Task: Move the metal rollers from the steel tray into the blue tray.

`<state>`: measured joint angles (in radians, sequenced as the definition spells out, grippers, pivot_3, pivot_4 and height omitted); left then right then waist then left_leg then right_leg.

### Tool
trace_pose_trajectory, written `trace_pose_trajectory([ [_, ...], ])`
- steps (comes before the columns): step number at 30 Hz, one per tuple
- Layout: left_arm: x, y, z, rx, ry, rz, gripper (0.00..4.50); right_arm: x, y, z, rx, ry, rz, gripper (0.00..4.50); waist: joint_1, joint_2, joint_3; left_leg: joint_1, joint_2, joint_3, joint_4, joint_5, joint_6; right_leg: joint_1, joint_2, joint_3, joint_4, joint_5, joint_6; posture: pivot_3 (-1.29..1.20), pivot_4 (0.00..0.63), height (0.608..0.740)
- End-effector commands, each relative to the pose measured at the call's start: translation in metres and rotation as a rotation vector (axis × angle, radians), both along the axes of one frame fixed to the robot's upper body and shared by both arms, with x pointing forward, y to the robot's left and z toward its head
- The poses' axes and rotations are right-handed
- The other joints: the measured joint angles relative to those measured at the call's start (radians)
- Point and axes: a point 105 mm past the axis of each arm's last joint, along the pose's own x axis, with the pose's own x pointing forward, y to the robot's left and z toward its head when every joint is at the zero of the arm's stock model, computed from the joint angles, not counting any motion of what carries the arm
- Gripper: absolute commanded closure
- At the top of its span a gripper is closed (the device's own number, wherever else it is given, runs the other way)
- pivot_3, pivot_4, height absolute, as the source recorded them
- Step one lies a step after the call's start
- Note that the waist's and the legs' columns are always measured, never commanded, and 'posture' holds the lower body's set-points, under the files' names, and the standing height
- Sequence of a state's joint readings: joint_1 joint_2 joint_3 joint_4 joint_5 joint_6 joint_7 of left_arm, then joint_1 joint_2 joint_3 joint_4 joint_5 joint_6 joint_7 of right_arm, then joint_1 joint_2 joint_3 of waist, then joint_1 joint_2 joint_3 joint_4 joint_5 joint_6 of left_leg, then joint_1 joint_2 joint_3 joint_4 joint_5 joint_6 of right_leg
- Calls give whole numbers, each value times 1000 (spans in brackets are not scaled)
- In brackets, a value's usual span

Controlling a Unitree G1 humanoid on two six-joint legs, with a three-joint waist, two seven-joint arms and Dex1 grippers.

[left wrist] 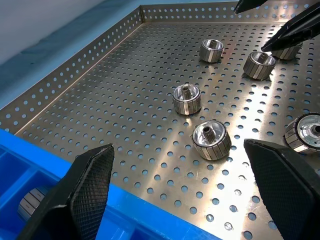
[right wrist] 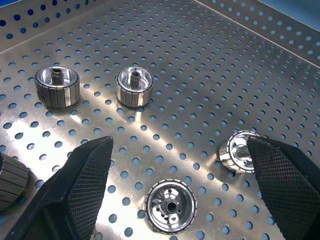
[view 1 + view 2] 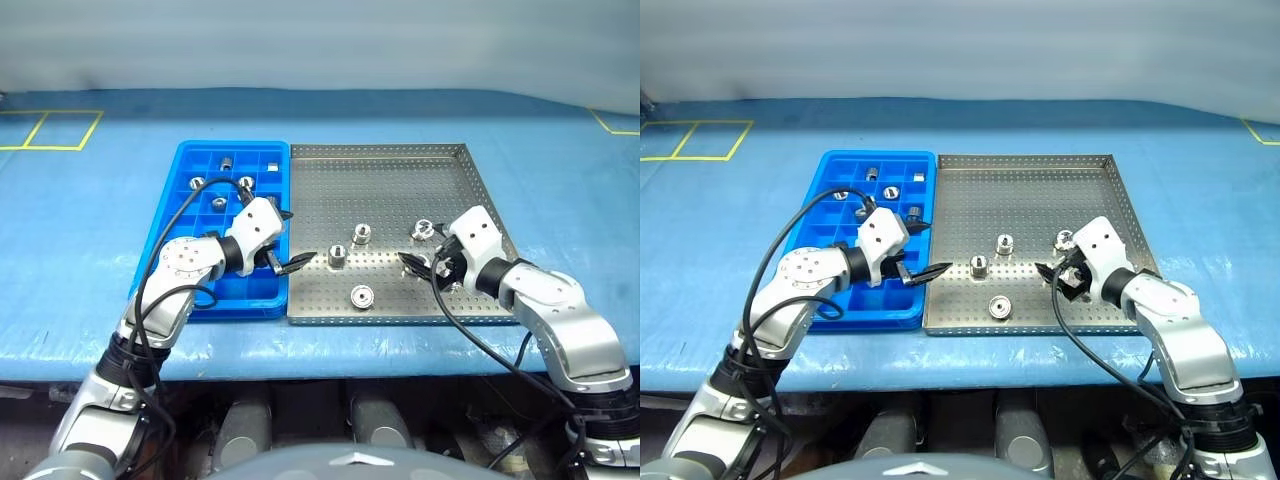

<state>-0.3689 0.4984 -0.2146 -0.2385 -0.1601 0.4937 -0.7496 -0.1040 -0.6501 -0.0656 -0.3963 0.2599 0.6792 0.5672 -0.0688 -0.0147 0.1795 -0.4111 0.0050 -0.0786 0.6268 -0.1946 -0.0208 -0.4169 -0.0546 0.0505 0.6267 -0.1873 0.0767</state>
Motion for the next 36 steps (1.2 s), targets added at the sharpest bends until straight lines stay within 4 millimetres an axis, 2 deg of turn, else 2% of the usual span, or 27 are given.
trace_pose_trajectory([
  [1,1,-1,12,-19,-42,-2,0,1,1,13,-1,-58,11,15,0,0,0,0,0,0,0,0,0,0,0,0,0,0,0,-76,150,740],
  [19,-3,-7,9,-23,-31,-7,0,8,7,10,17,-69,7,15,5,0,0,0,0,0,0,0,0,0,0,0,0,0,0,-22,150,740],
  [26,-3,-17,11,-19,-25,-49,0,8,13,12,34,-88,11,15,9,0,0,0,0,0,1,0,0,0,0,0,0,0,0,-58,150,740],
  [31,2,-20,10,0,-24,-62,0,1,10,11,32,-93,-5,15,6,0,0,0,0,0,1,0,0,0,0,0,0,0,0,-82,150,740],
  [36,9,-40,4,42,42,-81,0,-1,9,8,37,-94,-25,15,5,0,0,0,0,0,2,0,0,1,0,0,0,0,1,-95,150,740],
])
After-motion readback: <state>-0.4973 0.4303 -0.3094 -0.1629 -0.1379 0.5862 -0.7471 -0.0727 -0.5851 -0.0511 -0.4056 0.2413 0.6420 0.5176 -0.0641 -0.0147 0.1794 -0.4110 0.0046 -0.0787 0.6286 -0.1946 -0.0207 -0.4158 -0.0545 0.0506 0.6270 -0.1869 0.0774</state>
